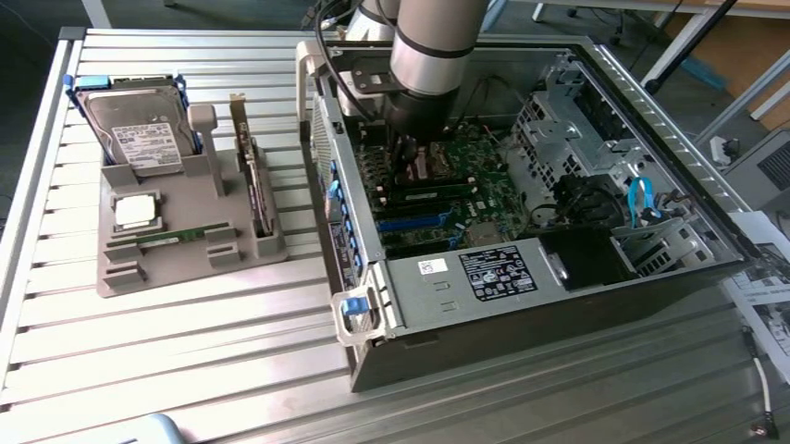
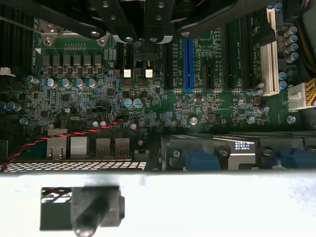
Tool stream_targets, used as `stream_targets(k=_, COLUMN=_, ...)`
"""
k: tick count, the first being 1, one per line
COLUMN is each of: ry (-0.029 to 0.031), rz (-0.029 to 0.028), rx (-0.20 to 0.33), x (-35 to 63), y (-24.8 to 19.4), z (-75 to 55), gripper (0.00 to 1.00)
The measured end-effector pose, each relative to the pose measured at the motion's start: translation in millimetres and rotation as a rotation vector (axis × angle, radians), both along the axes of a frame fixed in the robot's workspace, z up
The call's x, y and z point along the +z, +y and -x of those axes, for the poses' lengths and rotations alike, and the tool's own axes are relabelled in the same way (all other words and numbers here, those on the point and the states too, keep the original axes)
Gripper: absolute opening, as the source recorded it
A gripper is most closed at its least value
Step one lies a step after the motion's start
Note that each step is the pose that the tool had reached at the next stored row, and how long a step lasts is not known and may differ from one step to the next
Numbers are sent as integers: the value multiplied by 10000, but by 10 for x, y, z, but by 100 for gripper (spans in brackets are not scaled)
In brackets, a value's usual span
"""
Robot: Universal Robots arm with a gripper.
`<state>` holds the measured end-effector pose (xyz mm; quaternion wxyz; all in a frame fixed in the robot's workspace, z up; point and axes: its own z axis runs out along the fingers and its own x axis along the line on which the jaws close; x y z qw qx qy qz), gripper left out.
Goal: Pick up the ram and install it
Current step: 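Press down the ram until it locks into place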
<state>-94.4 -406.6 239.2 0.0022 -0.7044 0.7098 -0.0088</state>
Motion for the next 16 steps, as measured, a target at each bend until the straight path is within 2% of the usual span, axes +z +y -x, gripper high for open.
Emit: stream_targets(k=16, ry=0, rz=1, rx=0, x=-23, y=-1, z=0, gripper=11)
